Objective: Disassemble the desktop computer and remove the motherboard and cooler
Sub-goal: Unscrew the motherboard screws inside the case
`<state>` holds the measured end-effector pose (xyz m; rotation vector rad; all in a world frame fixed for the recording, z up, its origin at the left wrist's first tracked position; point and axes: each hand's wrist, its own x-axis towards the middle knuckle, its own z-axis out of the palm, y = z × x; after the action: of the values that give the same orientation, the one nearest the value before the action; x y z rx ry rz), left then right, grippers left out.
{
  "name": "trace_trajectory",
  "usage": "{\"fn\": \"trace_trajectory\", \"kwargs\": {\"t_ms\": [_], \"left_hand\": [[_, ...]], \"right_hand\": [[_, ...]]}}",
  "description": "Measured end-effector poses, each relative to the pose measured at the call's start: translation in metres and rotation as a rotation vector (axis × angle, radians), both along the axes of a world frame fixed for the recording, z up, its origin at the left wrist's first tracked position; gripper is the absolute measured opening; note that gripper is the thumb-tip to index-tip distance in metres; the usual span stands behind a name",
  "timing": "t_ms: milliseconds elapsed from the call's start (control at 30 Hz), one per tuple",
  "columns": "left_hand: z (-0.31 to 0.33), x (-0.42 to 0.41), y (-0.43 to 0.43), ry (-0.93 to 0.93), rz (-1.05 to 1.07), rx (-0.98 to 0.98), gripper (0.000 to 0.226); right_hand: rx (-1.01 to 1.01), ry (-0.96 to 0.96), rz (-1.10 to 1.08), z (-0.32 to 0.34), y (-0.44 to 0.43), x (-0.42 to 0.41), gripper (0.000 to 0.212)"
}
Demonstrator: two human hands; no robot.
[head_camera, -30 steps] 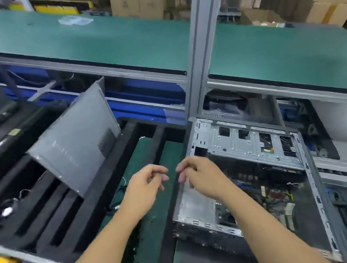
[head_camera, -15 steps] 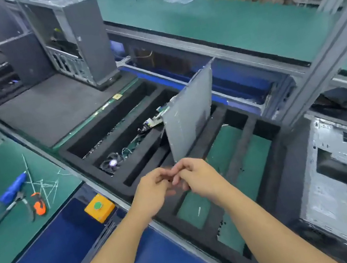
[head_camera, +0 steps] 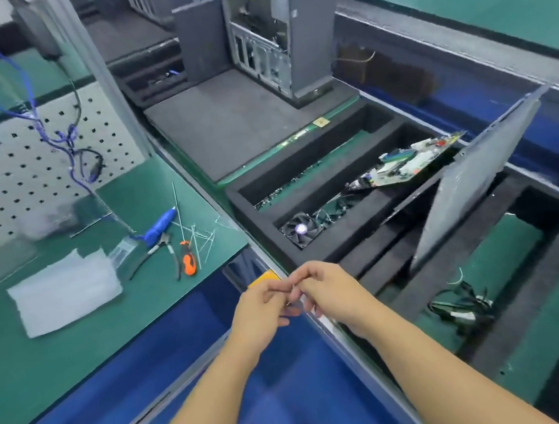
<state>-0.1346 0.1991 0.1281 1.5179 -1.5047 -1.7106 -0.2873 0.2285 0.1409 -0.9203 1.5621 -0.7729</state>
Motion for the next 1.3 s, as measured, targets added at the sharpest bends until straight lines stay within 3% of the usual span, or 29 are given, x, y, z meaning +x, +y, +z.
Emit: {"fn": "trace_trajectory", "kwargs": {"t_ms": [367, 433, 500, 567, 633, 833, 1133, 1300], "left_hand": [[-0.002, 0.000, -0.020, -0.010, -0.022, 0.014, 0.024], [-0.001, -0.012, -0.021, -0.033, -0.080, -0.019, 0.024], [-0.002, -0.030, -0.021, -0.058, -0.167, -0.050, 0.025], [-0.004, -0.053, -0.016, -0.081, -0.293, -0.086, 0.028], [-0.005, -0.078, -0.007, -0.083, -0.424, -0.111, 0.028], [-0.006, -0.167, 0.035, -0.069, -0.650, -0.159, 0.021], [0.003, -0.260, 0.123, -0.039, -0.922, -0.201, 0.025], [0.023, -0.312, 0.186, 0.117, -1.011, -0.334, 0.032]], "right_hand": [[0.001, 0.075, -0.015, 0.008, -0.013, 0.004, 0.025], [0.000, 0.323, 0.017, 0.012, -0.006, -0.006, 0.021], [0.043, 0.719, 0.140, 0.014, 0.008, -0.022, 0.030], [0.119, 0.879, 0.199, 0.014, 0.027, -0.040, 0.045], [0.183, 0.865, 0.159, 0.016, 0.050, -0.059, 0.049], [0.194, 0.784, -0.117, 0.023, 0.127, -0.118, 0.028], [0.254, 0.738, -0.398, 0.034, 0.234, -0.175, 0.027], [0.098, 0.683, -0.736, 0.060, 0.299, -0.192, 0.018]]}}
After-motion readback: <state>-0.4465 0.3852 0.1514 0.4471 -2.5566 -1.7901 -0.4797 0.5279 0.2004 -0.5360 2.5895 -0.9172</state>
